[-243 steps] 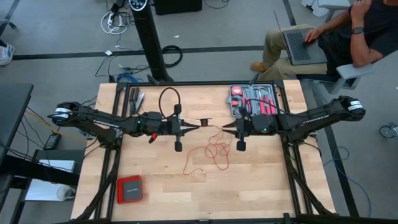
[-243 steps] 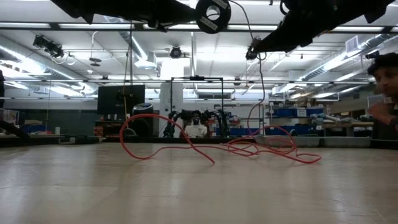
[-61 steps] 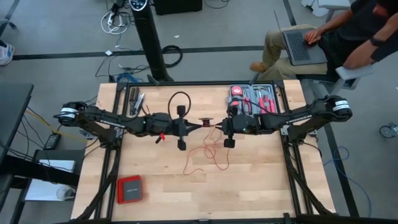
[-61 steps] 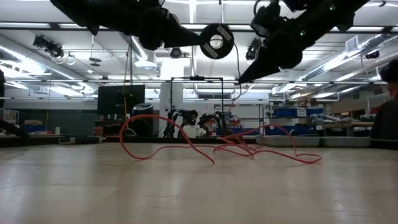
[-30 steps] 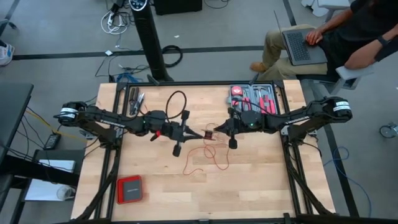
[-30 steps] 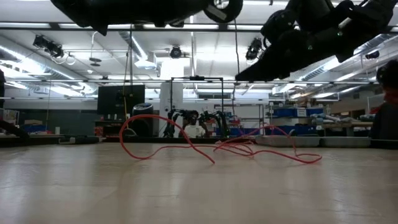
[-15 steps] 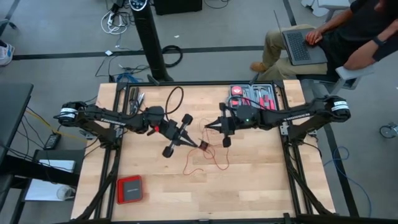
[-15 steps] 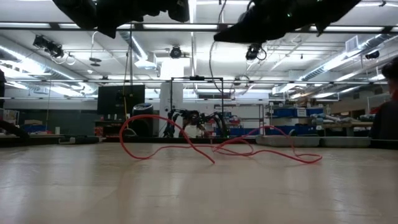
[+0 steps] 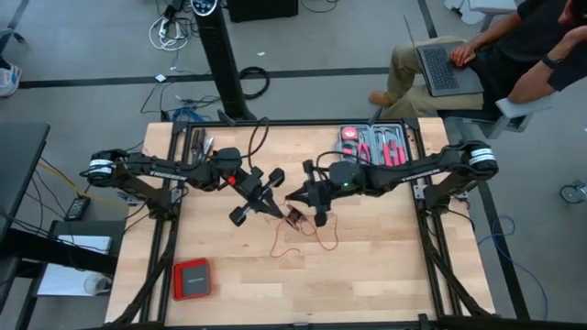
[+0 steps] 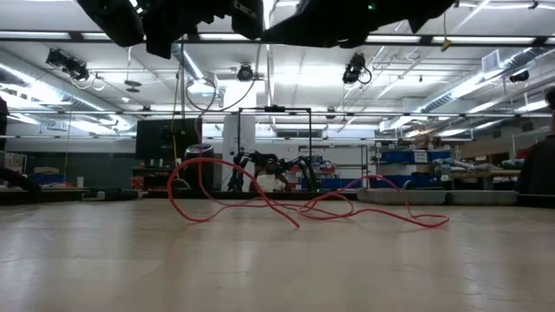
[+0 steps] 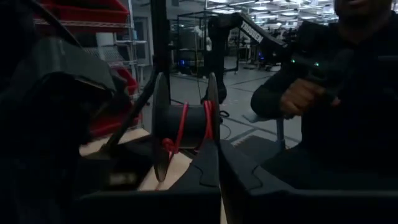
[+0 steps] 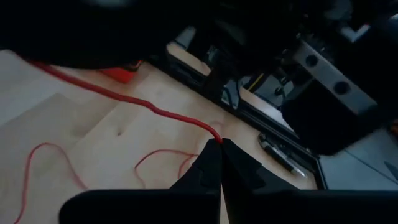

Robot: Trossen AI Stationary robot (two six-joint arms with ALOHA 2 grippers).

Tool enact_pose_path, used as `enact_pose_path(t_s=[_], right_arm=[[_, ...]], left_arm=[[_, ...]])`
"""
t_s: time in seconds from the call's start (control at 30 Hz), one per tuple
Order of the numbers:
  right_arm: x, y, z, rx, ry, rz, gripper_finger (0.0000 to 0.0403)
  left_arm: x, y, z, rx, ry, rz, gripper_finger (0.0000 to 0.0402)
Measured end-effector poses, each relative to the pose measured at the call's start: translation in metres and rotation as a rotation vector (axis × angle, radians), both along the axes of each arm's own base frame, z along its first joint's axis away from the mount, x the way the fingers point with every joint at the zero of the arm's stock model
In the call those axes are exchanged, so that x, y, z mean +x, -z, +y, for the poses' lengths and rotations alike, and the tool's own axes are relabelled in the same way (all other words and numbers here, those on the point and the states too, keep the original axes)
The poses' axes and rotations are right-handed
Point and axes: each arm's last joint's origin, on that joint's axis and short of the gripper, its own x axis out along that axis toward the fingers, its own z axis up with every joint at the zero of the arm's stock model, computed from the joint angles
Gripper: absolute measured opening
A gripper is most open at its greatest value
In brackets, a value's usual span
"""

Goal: Coil cords
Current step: Coil the red cable wire onto the black spool

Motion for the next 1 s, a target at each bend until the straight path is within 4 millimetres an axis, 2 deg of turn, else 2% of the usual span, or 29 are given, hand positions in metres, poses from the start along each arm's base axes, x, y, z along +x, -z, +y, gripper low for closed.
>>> enact_pose_path(t_s=[0.2, 0.6, 0.83, 1.0], right_arm=[[0.006, 0.002, 0.002, 0.000, 0.013, 0.000, 0.0000], [0.006, 0.004, 0.000, 0.022, 0.071, 0.013, 0.0000], [0.006, 0.003, -0.003, -0.040, 0.071, 0.001, 0.0000], [0.006, 0.003, 0.003, -0.188, 0.013, -0.006, 0.0000]], left_arm=[[-0.001, -0.007, 0.000, -0.002, -0.010, -0.068, 0.0000], [0.000, -0.009, 0.000, 0.114, -0.057, -0.197, 0.0000], [-0.001, -0.004, -0.002, 0.030, 0.031, -0.070, 0.0000], [-0.001, 0.005, -0.002, 0.002, 0.052, 0.050, 0.0000]])
